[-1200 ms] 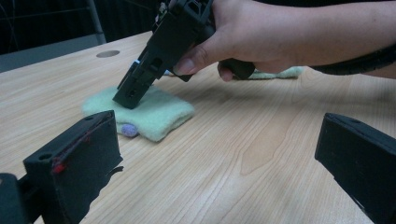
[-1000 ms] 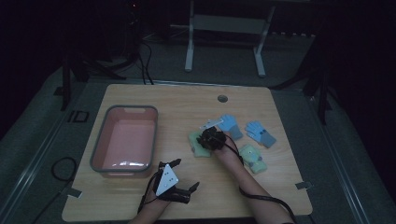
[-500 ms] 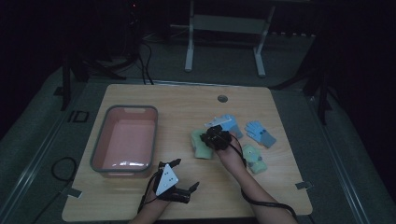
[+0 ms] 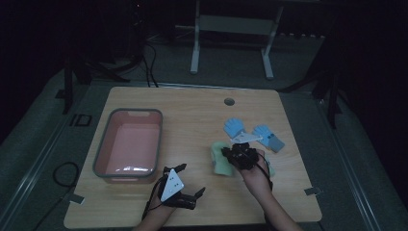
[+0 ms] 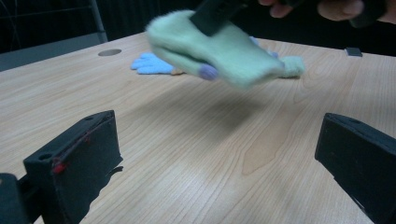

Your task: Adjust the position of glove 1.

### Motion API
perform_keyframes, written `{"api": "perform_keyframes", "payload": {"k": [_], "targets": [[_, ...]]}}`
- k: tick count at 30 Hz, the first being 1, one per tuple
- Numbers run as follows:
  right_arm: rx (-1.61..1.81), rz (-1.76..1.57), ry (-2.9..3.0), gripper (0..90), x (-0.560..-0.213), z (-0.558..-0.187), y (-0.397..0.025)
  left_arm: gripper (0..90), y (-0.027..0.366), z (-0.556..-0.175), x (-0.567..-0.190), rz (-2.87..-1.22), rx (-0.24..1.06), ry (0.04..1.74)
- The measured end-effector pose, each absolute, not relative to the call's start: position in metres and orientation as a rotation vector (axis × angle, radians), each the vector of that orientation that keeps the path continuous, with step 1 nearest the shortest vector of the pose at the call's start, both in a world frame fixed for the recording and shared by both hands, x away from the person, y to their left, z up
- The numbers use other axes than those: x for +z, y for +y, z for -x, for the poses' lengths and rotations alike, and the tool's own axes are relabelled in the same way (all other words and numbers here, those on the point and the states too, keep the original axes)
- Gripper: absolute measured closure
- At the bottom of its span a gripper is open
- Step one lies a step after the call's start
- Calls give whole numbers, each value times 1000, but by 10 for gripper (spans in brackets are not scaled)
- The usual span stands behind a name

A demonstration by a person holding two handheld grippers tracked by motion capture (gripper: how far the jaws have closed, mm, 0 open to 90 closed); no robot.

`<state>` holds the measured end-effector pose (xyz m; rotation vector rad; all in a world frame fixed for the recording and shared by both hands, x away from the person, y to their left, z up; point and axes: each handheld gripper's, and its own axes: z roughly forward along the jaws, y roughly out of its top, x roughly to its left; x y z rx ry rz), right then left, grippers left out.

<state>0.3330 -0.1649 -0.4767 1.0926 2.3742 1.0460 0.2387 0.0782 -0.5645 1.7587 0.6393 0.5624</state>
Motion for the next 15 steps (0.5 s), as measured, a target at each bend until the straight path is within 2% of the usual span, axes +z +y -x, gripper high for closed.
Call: {"api": "perform_keyframes", "payload": {"k": [7, 15], "targets": [[1031, -1125, 2415, 871, -493, -319, -169, 2, 78, -239, -565, -1758, 564, 636], [980, -1128, 2483, 869, -521, -327, -161, 2, 78, -239, -565, -1758, 562, 638]]}}
